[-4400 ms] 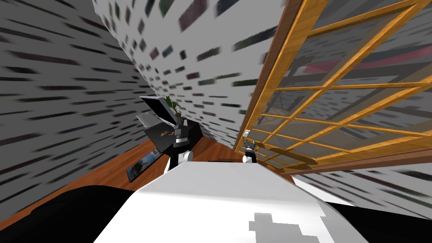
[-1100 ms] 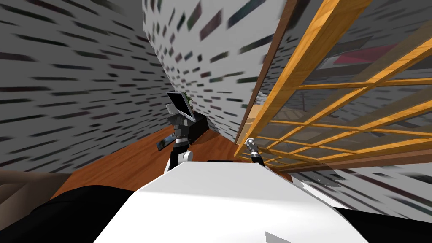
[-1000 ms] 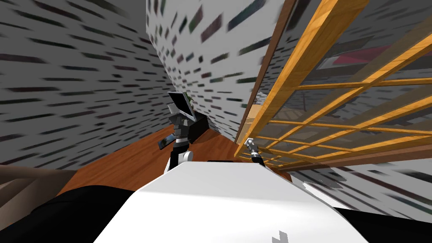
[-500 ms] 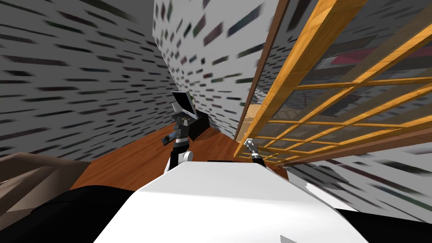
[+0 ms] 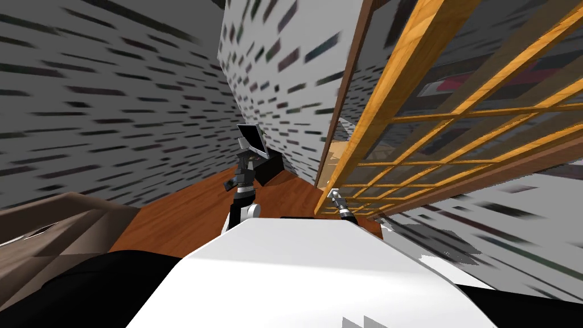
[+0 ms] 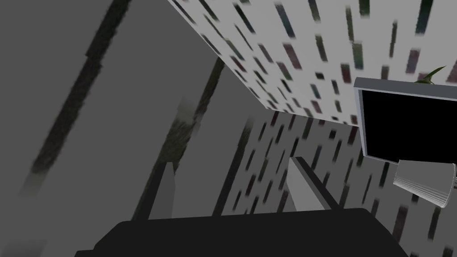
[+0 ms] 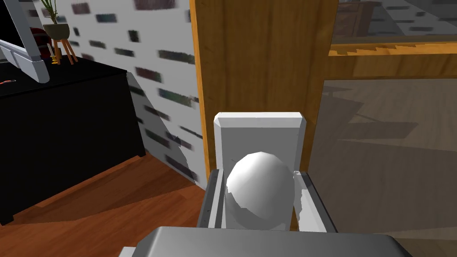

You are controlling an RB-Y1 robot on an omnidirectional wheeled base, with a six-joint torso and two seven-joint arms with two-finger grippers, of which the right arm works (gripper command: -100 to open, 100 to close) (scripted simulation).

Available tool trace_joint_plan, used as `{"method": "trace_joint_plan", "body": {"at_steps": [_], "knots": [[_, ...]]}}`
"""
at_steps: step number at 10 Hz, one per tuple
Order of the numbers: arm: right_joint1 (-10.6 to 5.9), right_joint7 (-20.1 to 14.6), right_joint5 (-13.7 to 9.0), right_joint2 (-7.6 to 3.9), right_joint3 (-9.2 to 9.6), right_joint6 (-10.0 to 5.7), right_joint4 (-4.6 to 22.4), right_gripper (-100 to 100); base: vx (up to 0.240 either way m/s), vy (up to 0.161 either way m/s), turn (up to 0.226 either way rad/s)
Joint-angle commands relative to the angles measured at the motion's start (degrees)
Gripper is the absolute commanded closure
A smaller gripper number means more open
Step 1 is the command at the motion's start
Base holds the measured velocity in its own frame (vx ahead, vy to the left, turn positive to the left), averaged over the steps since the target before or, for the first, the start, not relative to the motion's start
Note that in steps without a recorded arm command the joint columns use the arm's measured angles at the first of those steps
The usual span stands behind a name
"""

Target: Pull the door open

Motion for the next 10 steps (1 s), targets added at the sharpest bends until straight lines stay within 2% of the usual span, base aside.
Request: {"method": "trace_joint_plan", "body": {"at_steps": [1, 5, 9, 10], "knots": [[0.59, -1.1, 0.3, -0.87, 0.68, -1.64, 0.5, 100, -0.141, -0.020, 0.156], [2.05, -3.9, 1.0, -3.04, 2.39, -5.71, 1.9, 100, -0.224, -0.057, 0.174], [3.34, -6.3, 1.6, -4.94, 3.87, -9.28, 3.1, 100, -0.181, -0.061, 0.125], [3.01, -5.9, 1.5, -4.49, 3.77, -8.46, 3.1, 100, -0.080, -0.026, 0.033]]}}
